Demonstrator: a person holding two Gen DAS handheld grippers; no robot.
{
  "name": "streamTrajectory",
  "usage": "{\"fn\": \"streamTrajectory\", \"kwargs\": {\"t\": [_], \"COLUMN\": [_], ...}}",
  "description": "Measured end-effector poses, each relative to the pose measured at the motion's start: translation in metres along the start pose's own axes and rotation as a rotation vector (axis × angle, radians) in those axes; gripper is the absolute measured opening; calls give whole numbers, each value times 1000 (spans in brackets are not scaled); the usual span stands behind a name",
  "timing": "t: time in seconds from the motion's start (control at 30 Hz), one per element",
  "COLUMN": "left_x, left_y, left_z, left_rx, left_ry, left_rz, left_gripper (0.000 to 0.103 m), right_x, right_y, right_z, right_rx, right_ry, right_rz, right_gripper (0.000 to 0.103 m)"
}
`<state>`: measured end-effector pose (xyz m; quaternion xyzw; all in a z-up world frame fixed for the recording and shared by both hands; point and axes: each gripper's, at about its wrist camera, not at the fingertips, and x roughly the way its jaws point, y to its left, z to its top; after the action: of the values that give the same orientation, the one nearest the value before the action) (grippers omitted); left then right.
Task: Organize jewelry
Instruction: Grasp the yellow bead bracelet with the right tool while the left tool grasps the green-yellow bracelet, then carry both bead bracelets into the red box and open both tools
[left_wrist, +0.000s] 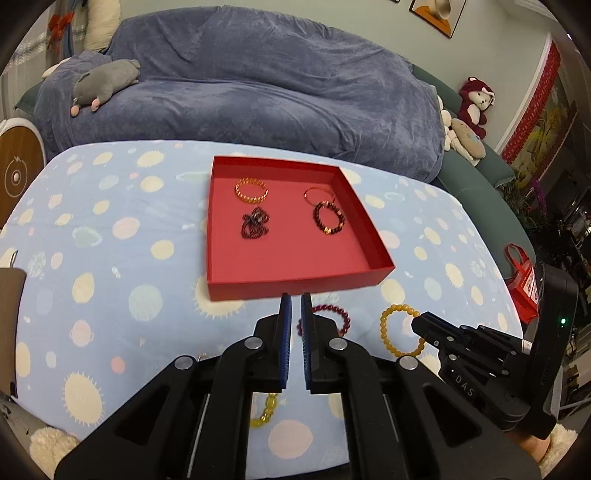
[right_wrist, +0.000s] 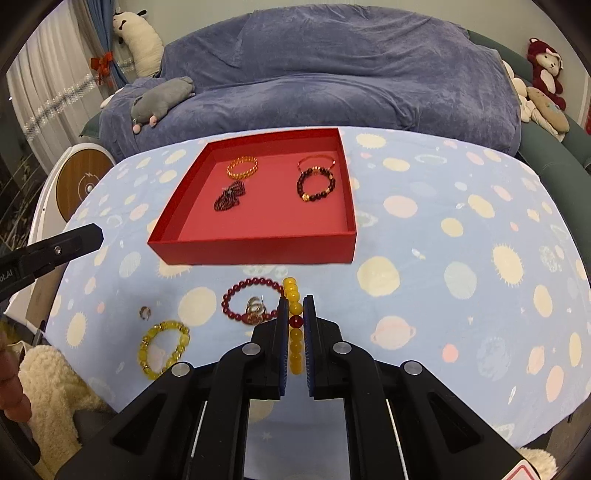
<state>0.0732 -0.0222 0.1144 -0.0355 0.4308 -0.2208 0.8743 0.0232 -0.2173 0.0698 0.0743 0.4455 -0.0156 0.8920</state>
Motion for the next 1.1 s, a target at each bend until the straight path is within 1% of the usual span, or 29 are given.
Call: {"fn": "streamTrajectory", "kwargs": {"t": [0.1,0.17,0.2,0.27,0.4,0.47,0.53,0.57,0.63,0.7,0.77,0.83,0.9,0.93,0.97,1.03,1.1], "left_x": [-1,2,5,14,39,51,58,60,62,64,68,70,76,75,76,77,76], "left_y": [0,7,11,19,34,43,50,52,53,52,51,49,53,53,53,51,52], "left_z": [14,11,6,-11,-56,-75,-86,-89,-92,-92,-94,-95,-98,-98,-99,-99,-99], "left_rx": [1,-13,-27,-47,-70,-95,-111,-116,-113,-102,-97,-76,-91,-95,-89,-71,-78], "left_ry": [-20,-13,2,53,155,200,225,230,225,214,222,204,222,202,203,198,199], "left_rz": [7,18,21,37,94,104,110,109,114,115,113,144,137,140,144,154,134], "left_gripper": [6,6,6,6,7,7,9,10,24,26,26,25,25,23,22,10,9], "right_x": [-4,-5,-4,1,10,13,15,15,16,17,17,17,18,18,18,19,19], "right_y": [-5,-8,-8,-10,-8,-5,-1,1,4,7,8,9,10,10,10,10,9], "right_z": [9,9,6,-1,-20,-28,-32,-34,-36,-36,-36,-36,-36,-36,-36,-37,-37], "right_rx": [9,19,24,36,54,56,50,47,45,46,47,45,44,44,45,46,51], "right_ry": [-27,-30,-24,-2,50,69,80,84,88,89,89,91,93,95,96,98,100], "right_rz": [-7,-5,-3,5,21,31,35,38,42,45,47,47,48,49,49,49,52], "right_gripper": [7,7,7,7,7,7,7,7,7,7,7,7,7,7,7,7,7]}}
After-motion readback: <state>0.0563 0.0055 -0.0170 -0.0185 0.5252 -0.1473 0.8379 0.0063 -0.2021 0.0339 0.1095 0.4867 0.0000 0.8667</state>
